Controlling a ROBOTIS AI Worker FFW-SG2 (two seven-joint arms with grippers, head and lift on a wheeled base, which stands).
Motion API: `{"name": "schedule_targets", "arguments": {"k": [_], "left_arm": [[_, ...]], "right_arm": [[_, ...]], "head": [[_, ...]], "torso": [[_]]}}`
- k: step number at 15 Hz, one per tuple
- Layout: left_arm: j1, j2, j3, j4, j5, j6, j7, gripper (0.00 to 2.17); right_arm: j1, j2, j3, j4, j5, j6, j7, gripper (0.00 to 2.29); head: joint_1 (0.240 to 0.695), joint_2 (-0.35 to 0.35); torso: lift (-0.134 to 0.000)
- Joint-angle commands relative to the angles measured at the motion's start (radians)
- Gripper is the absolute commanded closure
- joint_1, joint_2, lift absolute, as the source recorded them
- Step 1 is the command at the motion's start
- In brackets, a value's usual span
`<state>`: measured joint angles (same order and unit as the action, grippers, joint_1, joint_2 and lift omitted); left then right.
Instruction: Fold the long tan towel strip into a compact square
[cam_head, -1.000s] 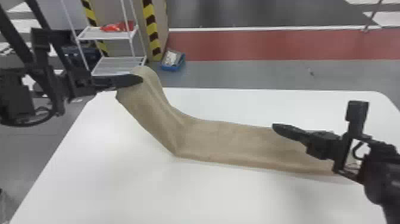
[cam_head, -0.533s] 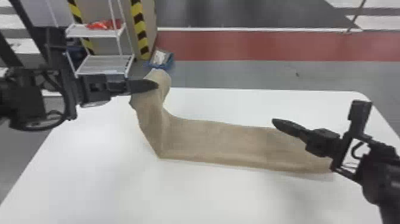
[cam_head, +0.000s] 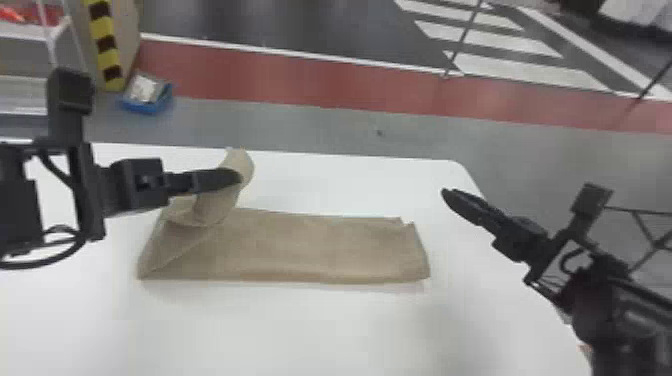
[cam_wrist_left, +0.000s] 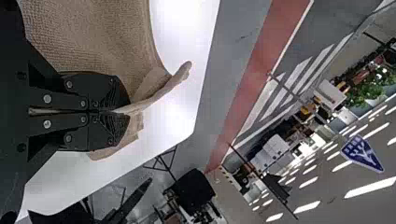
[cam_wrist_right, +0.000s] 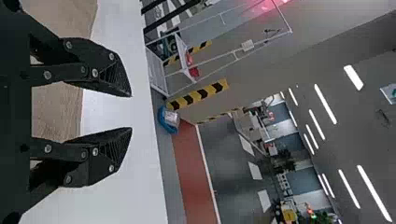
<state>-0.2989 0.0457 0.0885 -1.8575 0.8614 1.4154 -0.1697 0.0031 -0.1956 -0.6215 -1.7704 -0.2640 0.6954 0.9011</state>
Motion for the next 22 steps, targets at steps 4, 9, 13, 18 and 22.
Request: {"name": "schedule_targets", "arguments": {"k": [4,9,13,18,22], "left_arm": [[0.046,-0.048,-0.099,-0.022,-0.148,-0.1,0.042,1.86],[0.057,-0.048,-0.115,-0.014,-0.16,-0.195,0.073,1.89],[0.086,-0.048,-0.088,-0.106,-0.05,-0.192,0.101,1.89],[0.078,-0.048,-0.092,-0.104,-0.035,-0.198,0.091,1.89],[0.083,-0.048,-0.246,0.009,-0.107,-0.428,0.088,1.89]], "right_arm": [[0.048,-0.011,-0.046,0.0,-0.034,-0.122,-0.005,0.12],[0.055,-0.025,-0.067,0.022,-0.044,-0.132,0.004,0.12],[0.054,-0.028,-0.076,0.032,-0.061,-0.125,0.004,0.12],[0.049,-0.028,-0.066,0.055,-0.061,-0.128,0.001,0.12],[0.044,-0.03,-0.066,0.086,-0.064,-0.147,0.013,0.12]], "head": [[0.679,-0.35],[0.677,-0.35],[0.671,-0.35],[0.653,-0.35],[0.654,-0.35]], "torso": [[-0.124],[-0.124],[-0.124],[-0.124],[-0.124]]}}
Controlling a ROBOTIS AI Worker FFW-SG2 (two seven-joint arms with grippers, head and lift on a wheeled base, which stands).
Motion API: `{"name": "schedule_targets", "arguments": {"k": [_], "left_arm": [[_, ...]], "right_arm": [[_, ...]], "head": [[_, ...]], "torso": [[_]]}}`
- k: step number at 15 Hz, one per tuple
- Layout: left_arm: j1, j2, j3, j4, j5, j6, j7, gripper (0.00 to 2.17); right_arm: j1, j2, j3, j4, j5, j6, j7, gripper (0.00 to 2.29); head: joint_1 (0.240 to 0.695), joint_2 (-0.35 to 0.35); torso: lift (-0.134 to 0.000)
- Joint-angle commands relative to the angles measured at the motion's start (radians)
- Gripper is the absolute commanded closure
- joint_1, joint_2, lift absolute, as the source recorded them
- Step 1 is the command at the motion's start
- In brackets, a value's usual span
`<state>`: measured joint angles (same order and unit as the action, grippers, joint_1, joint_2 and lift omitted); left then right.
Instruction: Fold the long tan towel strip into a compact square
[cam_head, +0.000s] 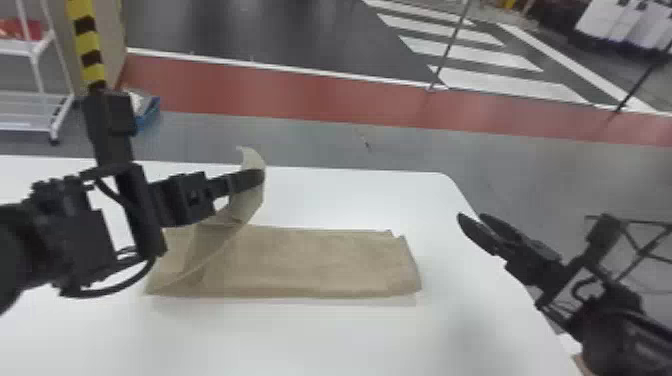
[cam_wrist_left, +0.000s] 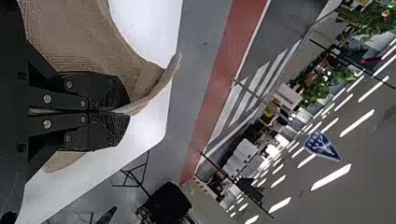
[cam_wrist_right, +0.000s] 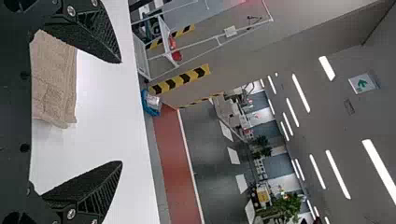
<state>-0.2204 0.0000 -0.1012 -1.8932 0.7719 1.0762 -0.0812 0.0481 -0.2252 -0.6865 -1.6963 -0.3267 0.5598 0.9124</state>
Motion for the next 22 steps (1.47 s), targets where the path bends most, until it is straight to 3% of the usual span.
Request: {"name": "schedule_targets", "arguments": {"k": [1,7,13,14,15,16,17,19,22], "left_arm": [[0.01,-0.003,-0.095,0.066,-0.028,-0.15,0.004,1.89],[0.032,-0.003,-0.232,0.085,-0.126,-0.19,0.037,1.89],[0.046,-0.003,-0.287,0.117,-0.128,-0.295,0.06,1.89],[0.05,-0.003,-0.304,0.125,-0.123,-0.313,0.06,1.75],[0.05,-0.003,-0.331,0.154,-0.111,-0.387,0.05,1.26],[0.042,-0.003,-0.376,0.203,-0.103,-0.451,0.04,0.44],[0.022,-0.003,-0.433,0.255,-0.102,-0.491,0.026,0.0],[-0.011,-0.003,-0.522,0.349,-0.1,-0.607,0.018,0.0],[-0.022,-0.003,-0.52,0.381,-0.042,-0.623,-0.028,0.03]], "right_arm": [[-0.001,-0.002,-0.002,0.024,-0.002,-0.024,0.003,0.13],[0.006,-0.003,-0.013,0.046,-0.009,-0.048,0.016,0.13],[0.007,-0.003,-0.01,0.05,-0.009,-0.051,0.016,0.13],[0.009,-0.003,-0.01,0.05,-0.012,-0.051,0.016,0.13],[0.01,-0.002,-0.008,0.05,-0.021,-0.048,0.016,0.13],[0.012,0.0,-0.007,0.05,-0.021,-0.048,0.014,0.13],[0.013,0.004,-0.005,0.05,-0.021,-0.048,0.014,0.13],[0.013,0.009,-0.005,0.05,-0.023,-0.048,0.014,0.13],[0.041,0.03,0.018,0.001,-0.028,-0.131,-0.027,0.12]], "head": [[0.654,-0.35],[0.669,-0.35],[0.679,-0.35],[0.679,-0.35],[0.679,-0.35],[0.68,-0.35],[0.679,-0.35],[0.682,-0.35],[0.688,-0.35]], "torso": [[-0.124],[-0.124],[-0.124],[-0.124],[-0.124],[-0.124],[-0.124],[-0.124],[-0.124]]}}
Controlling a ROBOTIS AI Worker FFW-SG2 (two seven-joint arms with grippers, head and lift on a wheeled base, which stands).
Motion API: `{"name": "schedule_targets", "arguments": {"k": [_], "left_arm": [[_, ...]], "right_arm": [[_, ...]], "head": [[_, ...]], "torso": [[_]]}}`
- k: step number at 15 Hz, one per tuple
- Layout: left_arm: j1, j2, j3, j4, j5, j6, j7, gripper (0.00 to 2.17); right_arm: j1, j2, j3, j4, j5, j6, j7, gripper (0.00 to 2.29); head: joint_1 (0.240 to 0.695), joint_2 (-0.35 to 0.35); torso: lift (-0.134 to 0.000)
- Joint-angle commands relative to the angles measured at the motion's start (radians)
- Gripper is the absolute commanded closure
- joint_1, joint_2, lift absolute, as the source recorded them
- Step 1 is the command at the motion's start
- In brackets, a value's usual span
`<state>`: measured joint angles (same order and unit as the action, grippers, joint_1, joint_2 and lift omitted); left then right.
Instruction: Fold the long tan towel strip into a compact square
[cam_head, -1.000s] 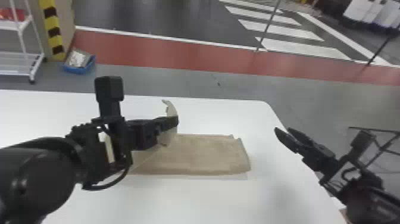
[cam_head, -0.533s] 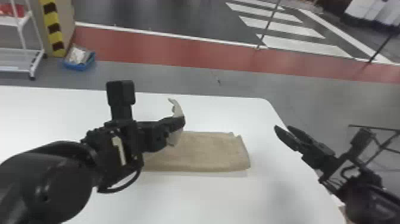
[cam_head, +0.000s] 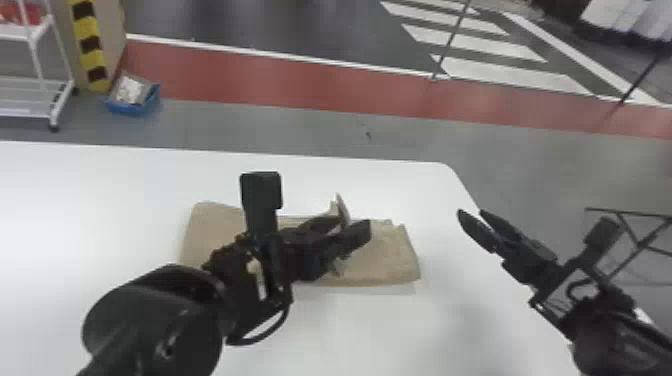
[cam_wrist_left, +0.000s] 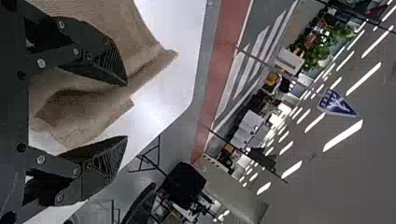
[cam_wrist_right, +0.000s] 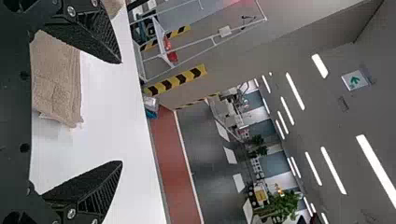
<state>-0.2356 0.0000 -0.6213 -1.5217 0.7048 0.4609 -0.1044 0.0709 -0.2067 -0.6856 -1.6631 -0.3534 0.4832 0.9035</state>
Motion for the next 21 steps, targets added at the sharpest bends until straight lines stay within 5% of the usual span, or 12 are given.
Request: {"name": "schedule_targets", "arguments": {"k": [1,6,8,11,13,18,21], "left_arm": [[-0.007,-0.003,0.006,0.009,0.039,-0.008,-0.006,0.03],[-0.013,-0.003,0.064,-0.045,0.015,-0.008,0.003,0.03],[-0.022,0.086,0.109,-0.098,-0.004,-0.008,0.005,0.04],[-0.017,0.287,0.161,-0.201,-0.053,-0.054,-0.006,0.04],[0.019,0.382,0.203,-0.264,-0.054,-0.057,-0.018,0.04],[0.144,0.41,0.318,-0.308,-0.08,-0.081,-0.092,0.04],[0.16,0.411,0.351,-0.313,-0.08,-0.103,-0.116,0.04]], "right_arm": [[0.029,0.018,0.034,-0.053,-0.001,-0.067,-0.047,0.11],[0.041,0.058,0.1,-0.167,0.019,0.035,-0.178,0.13],[0.043,0.09,0.124,-0.254,0.054,0.225,-0.25,0.18],[0.056,0.167,0.179,-0.4,0.126,0.483,-0.339,0.33],[0.084,0.208,0.255,-0.465,0.177,0.575,-0.436,0.34],[0.084,0.208,0.425,-0.491,0.301,0.664,-0.61,0.35],[0.063,0.208,0.462,-0.488,0.307,0.71,-0.678,0.35]], "head": [[0.687,-0.35],[0.671,-0.35],[0.66,-0.35],[0.674,-0.35],[0.695,-0.35],[0.695,-0.267],[0.695,-0.222]], "torso": [[-0.124],[-0.124],[-0.124],[-0.124],[-0.124],[-0.124],[-0.124]]}}
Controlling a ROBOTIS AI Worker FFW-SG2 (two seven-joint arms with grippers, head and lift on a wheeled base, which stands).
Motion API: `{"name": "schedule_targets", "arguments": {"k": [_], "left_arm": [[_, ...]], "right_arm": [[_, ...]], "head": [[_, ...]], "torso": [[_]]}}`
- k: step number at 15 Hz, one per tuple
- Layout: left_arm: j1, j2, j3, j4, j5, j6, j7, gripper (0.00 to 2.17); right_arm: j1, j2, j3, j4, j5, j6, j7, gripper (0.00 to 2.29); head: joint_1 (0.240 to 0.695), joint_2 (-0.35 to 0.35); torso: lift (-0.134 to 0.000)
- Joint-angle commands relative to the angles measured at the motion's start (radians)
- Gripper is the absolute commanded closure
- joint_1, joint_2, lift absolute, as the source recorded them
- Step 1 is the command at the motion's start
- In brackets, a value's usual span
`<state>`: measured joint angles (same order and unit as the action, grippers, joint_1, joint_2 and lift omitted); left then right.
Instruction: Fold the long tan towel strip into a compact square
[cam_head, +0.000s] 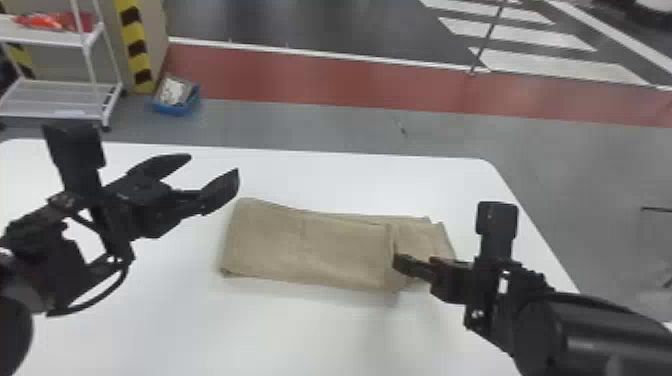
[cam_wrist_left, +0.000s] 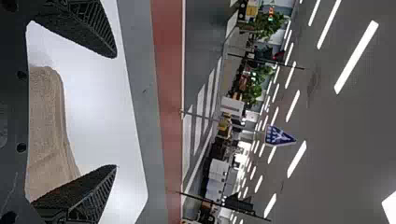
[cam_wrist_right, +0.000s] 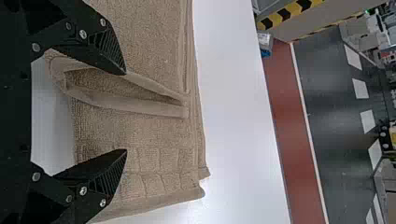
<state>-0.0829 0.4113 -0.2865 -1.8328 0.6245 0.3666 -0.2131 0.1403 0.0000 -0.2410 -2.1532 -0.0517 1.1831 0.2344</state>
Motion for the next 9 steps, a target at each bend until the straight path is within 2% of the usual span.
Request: {"name": "schedule_targets", "arguments": {"k": [1,3,9], "left_arm": [[0.009,0.0,0.02,-0.003,0.0,-0.008,-0.009,0.04],[0.014,-0.002,0.02,-0.002,0.0,-0.014,-0.009,0.04],[0.015,-0.008,0.015,0.001,0.0,-0.011,-0.009,0.04]], "right_arm": [[-0.015,0.001,0.023,0.009,0.01,0.007,-0.017,0.35],[-0.019,0.001,0.02,0.021,-0.003,0.007,-0.017,0.34],[-0.028,0.001,-0.014,0.013,-0.105,-0.015,-0.017,0.34]], "head": [[0.695,-0.216],[0.695,-0.199],[0.695,-0.19]], "torso": [[-0.124],[-0.124],[-0.124]]}}
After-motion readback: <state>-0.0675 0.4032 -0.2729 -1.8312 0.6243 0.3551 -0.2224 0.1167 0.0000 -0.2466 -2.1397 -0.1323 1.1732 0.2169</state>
